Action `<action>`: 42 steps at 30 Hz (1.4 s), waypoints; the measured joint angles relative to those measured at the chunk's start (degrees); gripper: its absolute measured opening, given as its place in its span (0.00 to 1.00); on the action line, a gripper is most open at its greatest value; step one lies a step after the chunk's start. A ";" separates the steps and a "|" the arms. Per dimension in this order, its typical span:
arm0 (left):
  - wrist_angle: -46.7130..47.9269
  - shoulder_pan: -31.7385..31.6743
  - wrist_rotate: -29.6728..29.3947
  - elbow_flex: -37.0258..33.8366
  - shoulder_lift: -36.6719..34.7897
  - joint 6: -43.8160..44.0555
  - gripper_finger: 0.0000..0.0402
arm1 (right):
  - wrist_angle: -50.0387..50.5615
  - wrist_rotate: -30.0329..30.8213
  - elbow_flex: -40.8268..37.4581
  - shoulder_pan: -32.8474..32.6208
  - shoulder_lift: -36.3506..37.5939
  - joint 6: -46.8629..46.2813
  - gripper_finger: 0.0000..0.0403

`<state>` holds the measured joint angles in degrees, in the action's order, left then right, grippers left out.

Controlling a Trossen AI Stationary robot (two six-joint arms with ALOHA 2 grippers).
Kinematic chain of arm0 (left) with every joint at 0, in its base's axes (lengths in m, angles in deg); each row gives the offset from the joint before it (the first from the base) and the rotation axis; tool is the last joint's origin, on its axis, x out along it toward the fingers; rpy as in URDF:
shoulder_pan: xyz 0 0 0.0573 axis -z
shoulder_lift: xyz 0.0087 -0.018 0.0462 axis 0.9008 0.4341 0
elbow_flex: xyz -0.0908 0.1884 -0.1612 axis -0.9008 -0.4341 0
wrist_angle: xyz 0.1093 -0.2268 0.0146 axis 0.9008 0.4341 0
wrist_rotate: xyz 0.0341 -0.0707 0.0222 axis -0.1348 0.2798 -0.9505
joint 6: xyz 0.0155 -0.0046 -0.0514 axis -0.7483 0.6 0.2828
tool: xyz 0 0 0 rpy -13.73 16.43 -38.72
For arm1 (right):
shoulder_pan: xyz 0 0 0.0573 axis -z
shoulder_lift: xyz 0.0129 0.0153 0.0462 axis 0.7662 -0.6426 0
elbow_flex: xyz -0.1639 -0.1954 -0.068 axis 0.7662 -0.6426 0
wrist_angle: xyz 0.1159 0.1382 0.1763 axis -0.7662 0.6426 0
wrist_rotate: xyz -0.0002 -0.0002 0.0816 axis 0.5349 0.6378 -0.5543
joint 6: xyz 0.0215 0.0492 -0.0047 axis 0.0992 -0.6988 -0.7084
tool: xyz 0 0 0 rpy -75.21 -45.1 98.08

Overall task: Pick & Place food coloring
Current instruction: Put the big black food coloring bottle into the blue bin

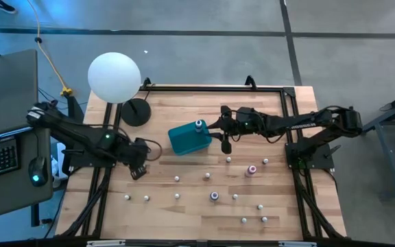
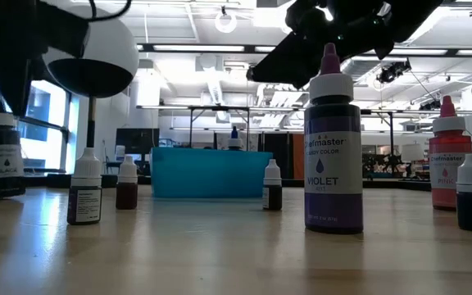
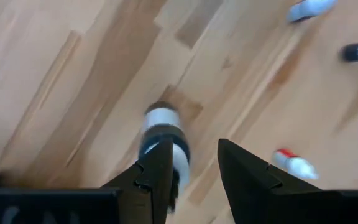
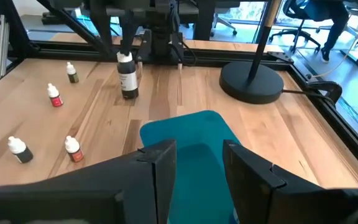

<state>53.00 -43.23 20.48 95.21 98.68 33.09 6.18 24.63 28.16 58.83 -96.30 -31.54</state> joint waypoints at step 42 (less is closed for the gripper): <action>9.79 -0.02 -4.42 5.35 7.46 -0.17 0.32 | 1.09 0.00 0.00 0.02 0.00 -0.42 0.31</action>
<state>62.80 -43.25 16.06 100.55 106.15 32.92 7.27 24.63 28.16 58.86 -96.30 -31.95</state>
